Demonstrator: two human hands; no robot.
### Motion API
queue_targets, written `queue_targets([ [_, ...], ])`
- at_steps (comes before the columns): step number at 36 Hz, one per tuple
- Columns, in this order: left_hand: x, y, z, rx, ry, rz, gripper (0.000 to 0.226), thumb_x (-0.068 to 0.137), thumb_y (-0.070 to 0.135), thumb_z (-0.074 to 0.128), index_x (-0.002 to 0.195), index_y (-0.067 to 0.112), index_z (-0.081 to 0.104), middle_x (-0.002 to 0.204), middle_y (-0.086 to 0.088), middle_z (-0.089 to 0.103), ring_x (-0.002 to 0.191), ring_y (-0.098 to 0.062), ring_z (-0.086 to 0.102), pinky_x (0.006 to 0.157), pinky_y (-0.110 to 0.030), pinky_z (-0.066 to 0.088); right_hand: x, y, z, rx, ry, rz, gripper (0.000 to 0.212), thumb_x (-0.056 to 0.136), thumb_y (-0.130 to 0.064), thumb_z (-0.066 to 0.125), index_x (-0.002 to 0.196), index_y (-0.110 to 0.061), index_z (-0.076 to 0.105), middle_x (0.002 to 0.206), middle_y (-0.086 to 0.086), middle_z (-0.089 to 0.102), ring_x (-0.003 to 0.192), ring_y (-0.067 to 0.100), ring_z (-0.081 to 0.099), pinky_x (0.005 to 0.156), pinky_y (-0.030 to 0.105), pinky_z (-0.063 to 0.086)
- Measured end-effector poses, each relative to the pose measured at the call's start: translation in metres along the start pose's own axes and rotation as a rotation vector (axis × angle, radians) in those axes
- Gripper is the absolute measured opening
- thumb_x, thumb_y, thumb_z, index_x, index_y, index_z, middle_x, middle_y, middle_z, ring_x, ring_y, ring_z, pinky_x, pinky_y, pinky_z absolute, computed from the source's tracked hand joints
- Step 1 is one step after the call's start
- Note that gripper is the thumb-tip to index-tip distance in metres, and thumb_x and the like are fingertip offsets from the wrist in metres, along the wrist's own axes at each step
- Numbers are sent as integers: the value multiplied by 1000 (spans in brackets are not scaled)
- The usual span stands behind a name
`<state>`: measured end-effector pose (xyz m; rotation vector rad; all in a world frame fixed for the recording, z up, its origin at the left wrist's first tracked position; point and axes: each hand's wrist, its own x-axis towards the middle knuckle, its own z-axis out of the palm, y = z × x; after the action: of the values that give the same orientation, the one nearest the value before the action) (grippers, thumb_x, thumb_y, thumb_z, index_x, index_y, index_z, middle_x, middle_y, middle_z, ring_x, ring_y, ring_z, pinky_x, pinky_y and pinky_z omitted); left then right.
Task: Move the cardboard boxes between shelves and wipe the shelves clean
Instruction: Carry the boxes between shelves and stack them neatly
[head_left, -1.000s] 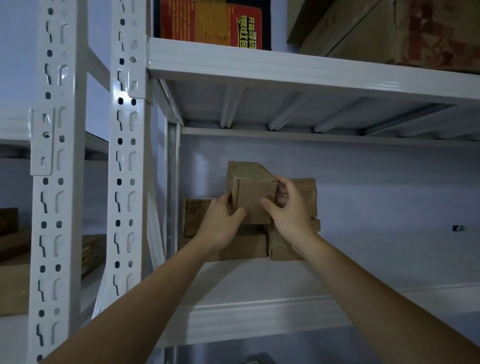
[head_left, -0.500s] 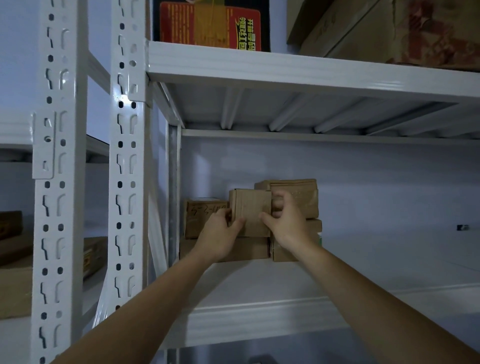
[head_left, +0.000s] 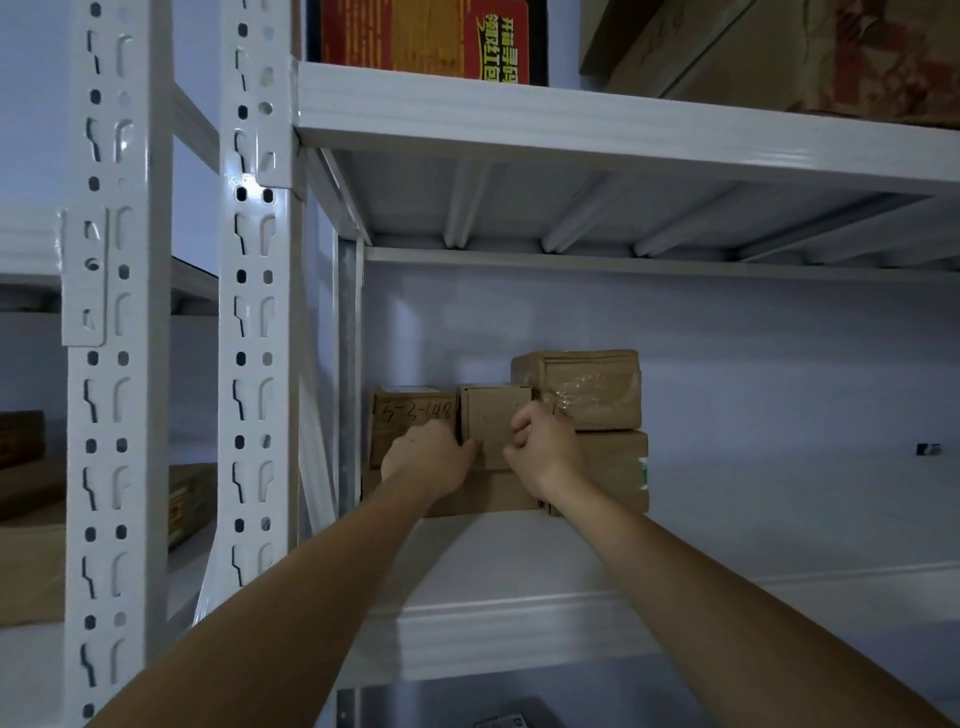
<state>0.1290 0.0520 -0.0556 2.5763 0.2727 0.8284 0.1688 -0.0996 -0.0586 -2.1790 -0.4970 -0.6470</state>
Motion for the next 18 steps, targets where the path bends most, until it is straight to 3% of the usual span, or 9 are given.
queue_targets([
  [3,6,1,2,54,-8,-31,46,100,55,52,78,17,64,77,-2,66,72,-22,66,69,-33,56,4,1,6,-37,-87,21,44,86,-20,72,128,-18,59,124,3,63,115,23,61,98,41,52],
  [6,8,2,3,60,-30,-30,42,99,53,53,81,18,66,80,-2,68,76,-23,67,76,-38,59,7,5,12,-33,-152,42,53,87,-22,72,136,-15,56,131,4,62,120,23,58,101,41,51],
  [11,-2,-2,2,121,-57,21,42,99,54,49,79,19,64,82,-3,67,79,-26,68,68,-33,53,4,10,13,64,-145,8,47,88,-20,69,134,-16,60,131,4,63,121,23,59,104,42,50],
  [14,-18,-4,-6,183,-79,72,44,100,53,48,71,22,57,73,0,63,72,-23,64,64,-31,49,-15,10,-3,47,-227,-110,49,94,-34,66,140,-22,57,138,-1,61,124,18,59,108,43,48],
  [16,-27,-6,-12,206,-122,115,40,99,50,50,72,22,57,71,3,60,71,-22,62,63,-30,45,-29,10,-18,-49,-314,-214,53,99,-42,60,147,-22,52,148,-1,54,135,18,51,116,38,38],
  [18,-40,-9,-19,232,-191,160,37,99,53,50,87,22,65,79,4,64,74,-19,63,65,-31,46,-45,8,-35,-187,-409,-292,59,103,-43,54,155,-17,41,159,0,40,145,19,38,118,29,27],
])
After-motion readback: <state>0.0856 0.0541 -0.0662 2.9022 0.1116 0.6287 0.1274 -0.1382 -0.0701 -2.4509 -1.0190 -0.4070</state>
